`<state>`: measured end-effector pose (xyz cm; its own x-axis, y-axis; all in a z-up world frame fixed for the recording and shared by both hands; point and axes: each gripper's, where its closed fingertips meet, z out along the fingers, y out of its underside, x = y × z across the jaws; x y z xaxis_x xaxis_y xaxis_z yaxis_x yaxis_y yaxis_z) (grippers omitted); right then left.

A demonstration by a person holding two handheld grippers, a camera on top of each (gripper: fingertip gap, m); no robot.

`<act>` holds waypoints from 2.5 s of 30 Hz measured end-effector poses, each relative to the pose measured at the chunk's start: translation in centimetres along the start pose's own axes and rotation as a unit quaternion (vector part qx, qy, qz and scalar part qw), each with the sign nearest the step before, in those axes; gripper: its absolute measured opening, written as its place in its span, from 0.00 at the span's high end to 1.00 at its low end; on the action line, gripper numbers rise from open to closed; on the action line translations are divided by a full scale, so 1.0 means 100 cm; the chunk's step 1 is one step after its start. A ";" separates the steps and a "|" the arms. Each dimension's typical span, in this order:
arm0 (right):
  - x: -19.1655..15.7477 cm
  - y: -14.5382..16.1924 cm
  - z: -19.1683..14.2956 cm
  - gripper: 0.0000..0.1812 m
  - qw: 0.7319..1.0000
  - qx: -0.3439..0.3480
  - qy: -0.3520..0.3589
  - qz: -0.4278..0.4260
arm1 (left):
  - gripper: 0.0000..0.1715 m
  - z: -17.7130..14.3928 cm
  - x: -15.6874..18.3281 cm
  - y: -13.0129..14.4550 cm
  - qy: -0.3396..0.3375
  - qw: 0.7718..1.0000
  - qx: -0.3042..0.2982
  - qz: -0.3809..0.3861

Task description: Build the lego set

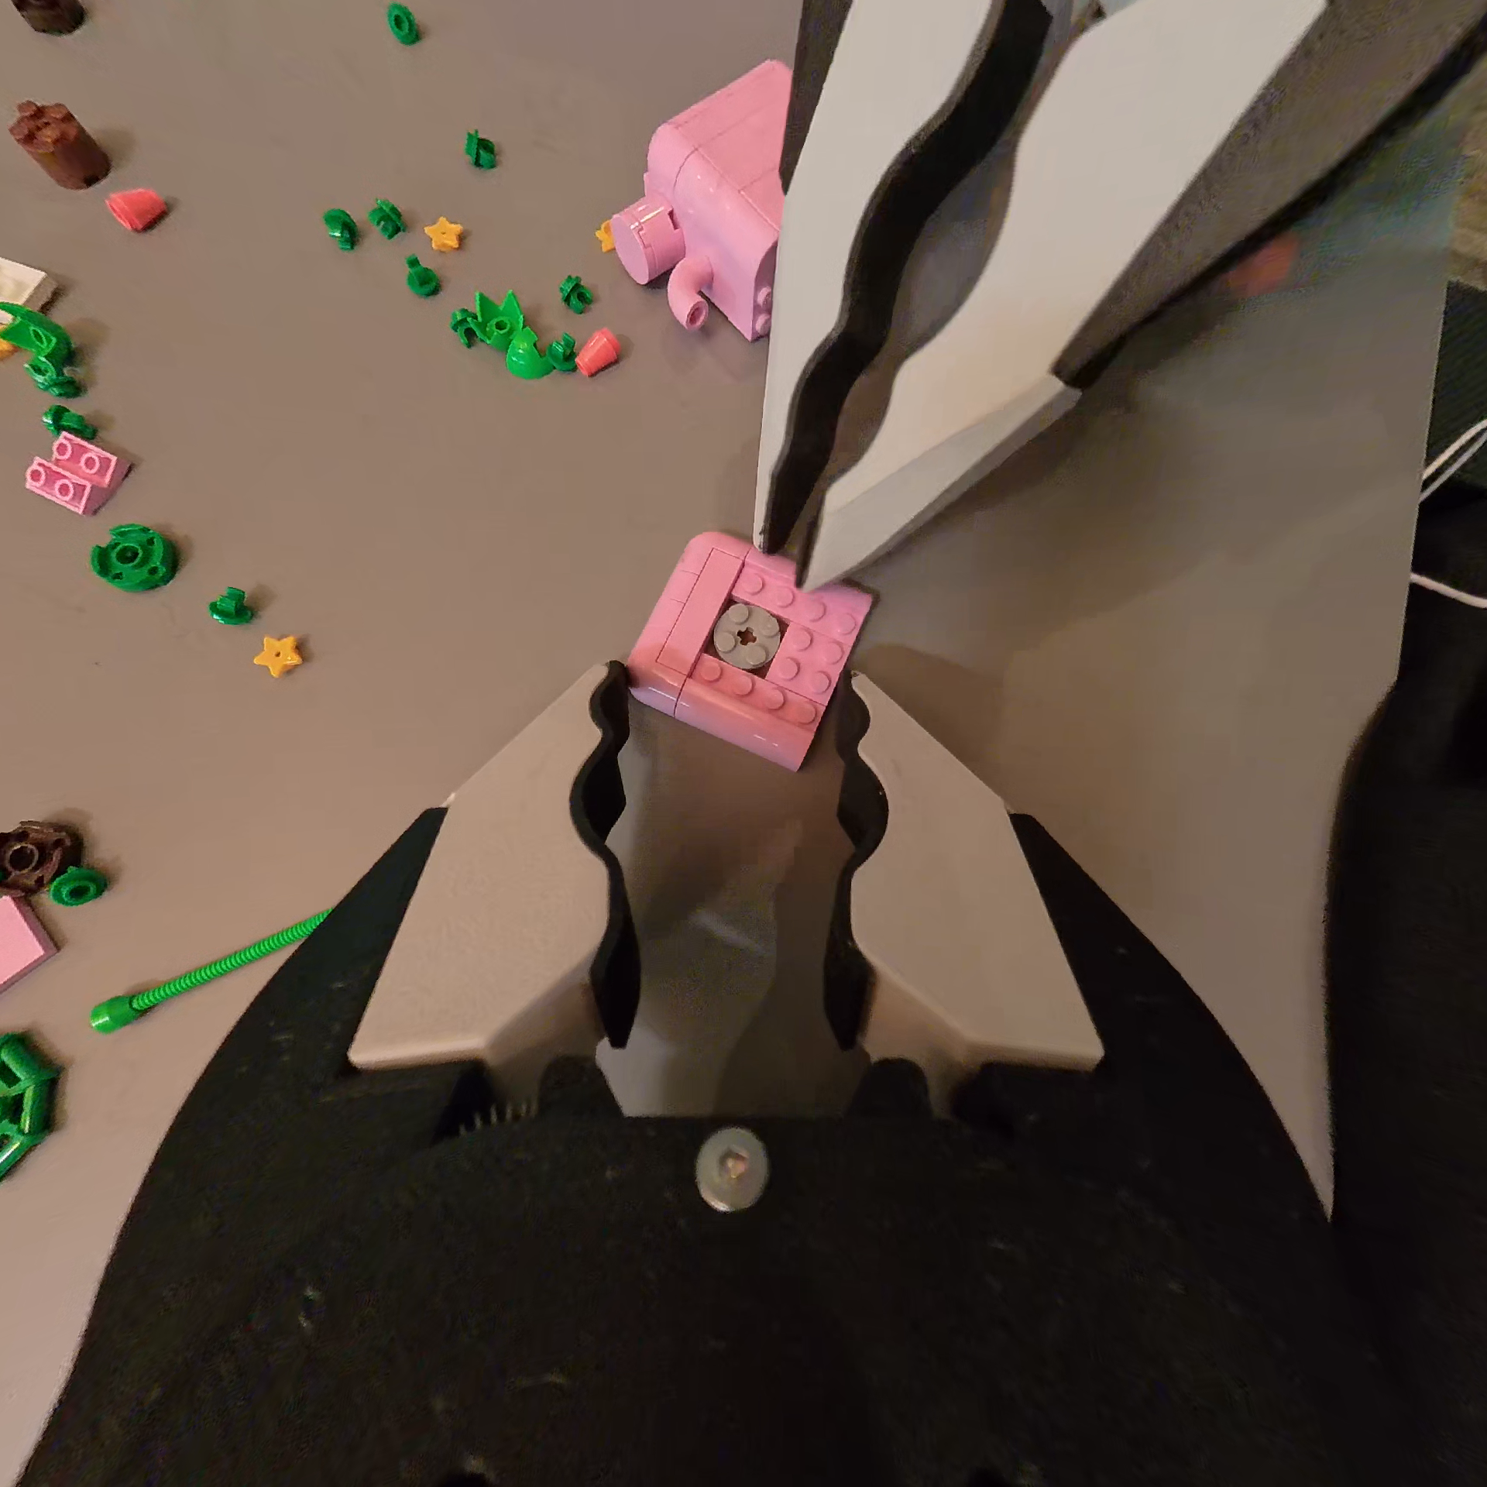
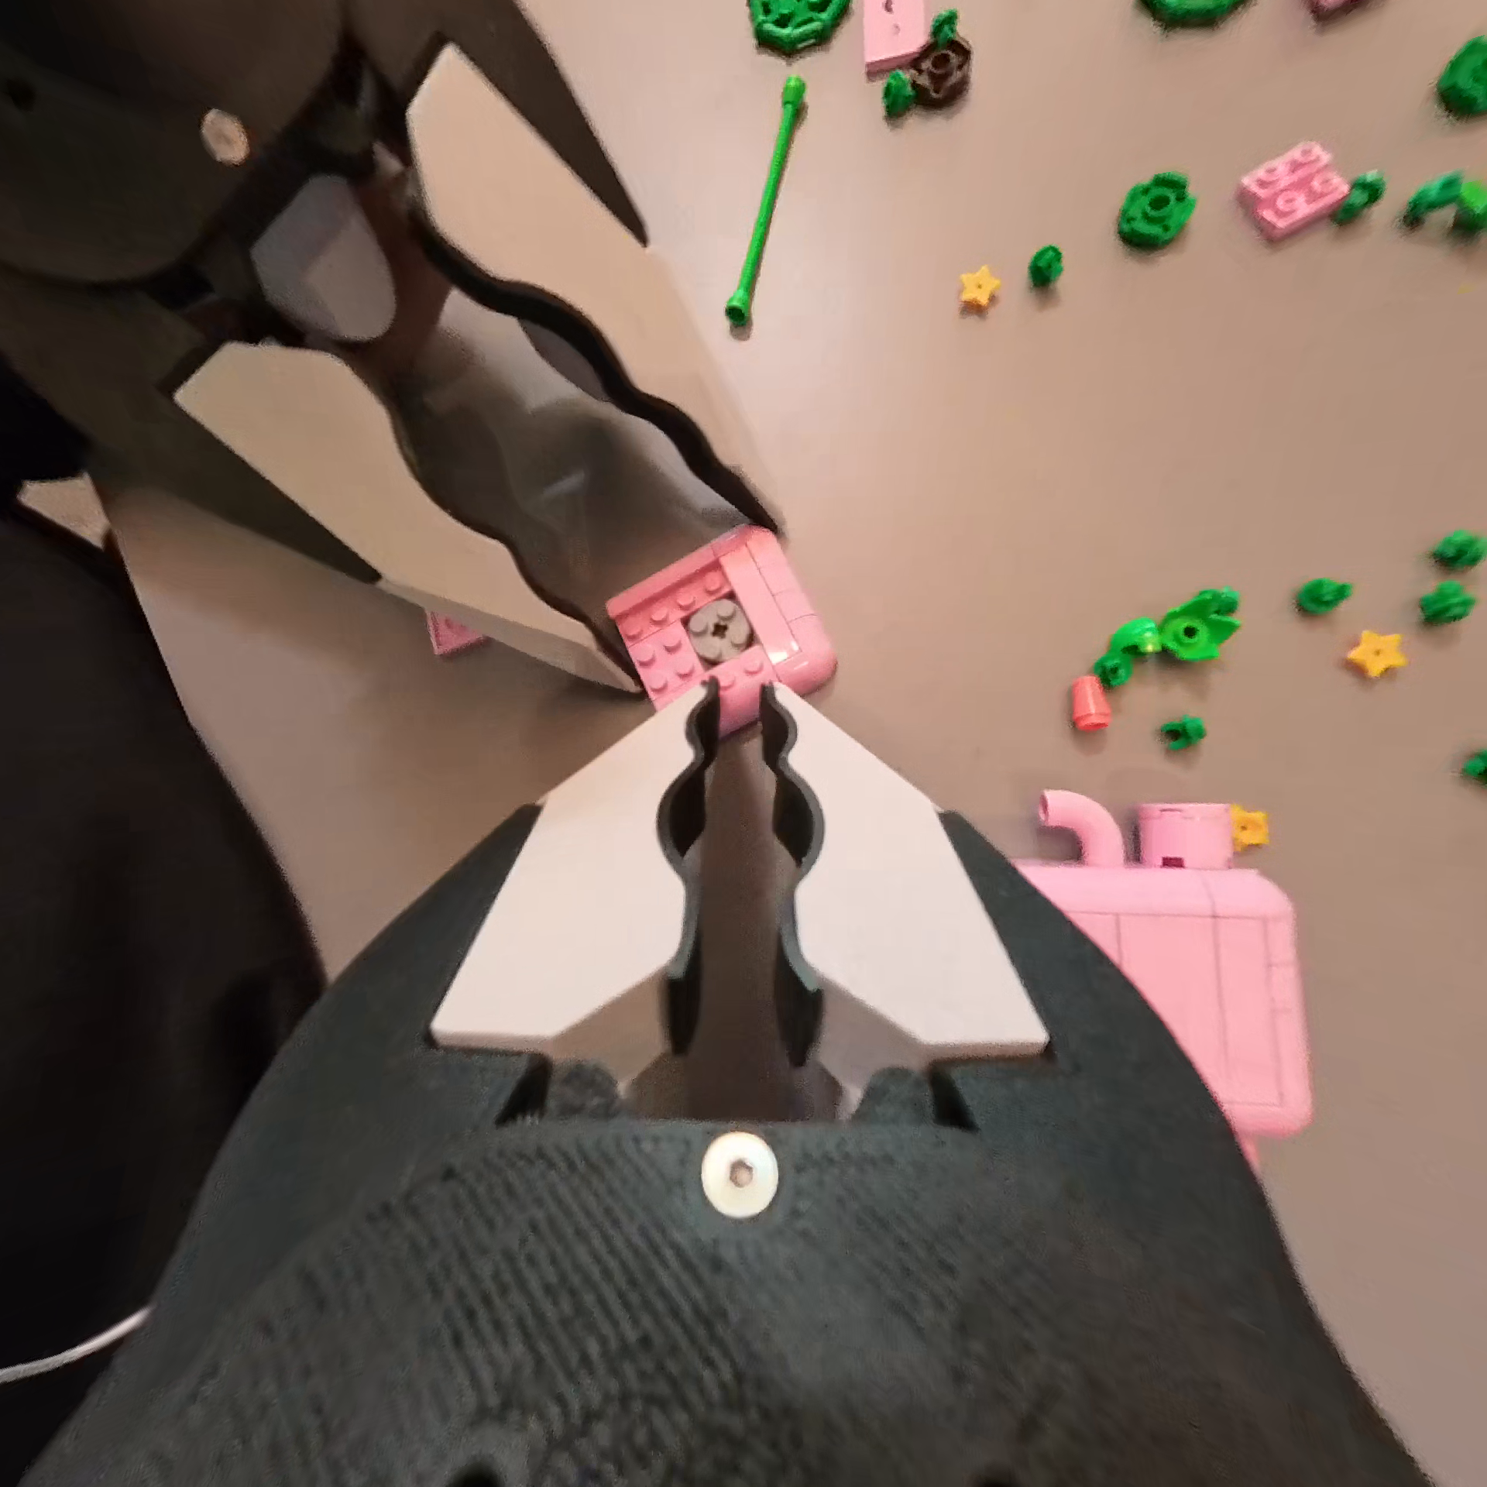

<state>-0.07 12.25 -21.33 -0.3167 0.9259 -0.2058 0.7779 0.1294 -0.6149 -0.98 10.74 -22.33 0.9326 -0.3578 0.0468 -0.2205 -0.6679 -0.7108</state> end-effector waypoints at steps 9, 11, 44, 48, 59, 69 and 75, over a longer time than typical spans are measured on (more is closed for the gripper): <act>0.016 0.006 0.003 1.00 0.995 -0.030 0.079 -0.060 | 0.71 0.000 0.000 0.001 -0.005 1.000 -0.001 0.007; 0.015 0.007 0.002 1.00 0.996 -0.027 0.072 -0.055 | 0.71 0.000 0.000 0.001 -0.003 1.000 -0.001 0.005; 0.018 -0.028 0.020 0.89 0.998 0.020 0.051 -0.043 | 0.72 -0.021 -0.021 0.018 0.001 1.000 -0.005 0.017; 0.019 -0.053 0.023 0.86 0.993 0.064 0.054 -0.084 | 0.72 -0.031 -0.030 0.024 -0.001 1.000 0.002 0.013; -0.011 -0.054 0.024 0.70 0.981 0.122 -0.006 -0.149 | 0.76 -0.058 -0.045 -0.003 0.032 0.990 0.133 -0.041; -0.016 -0.035 0.039 0.74 0.978 0.074 -0.010 -0.195 | 0.80 -0.048 -0.034 0.007 0.066 0.993 0.086 -0.051; -0.017 -0.030 0.036 0.74 0.974 0.069 -0.035 -0.214 | 0.77 -0.045 -0.031 0.010 0.071 0.994 0.072 -0.047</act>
<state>-3.86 8.98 -21.87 -0.6358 0.7707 0.0426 0.4875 0.4437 -0.7520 -5.41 8.26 -20.09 0.8950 -0.3933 0.2102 -0.0807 -0.6065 -0.7910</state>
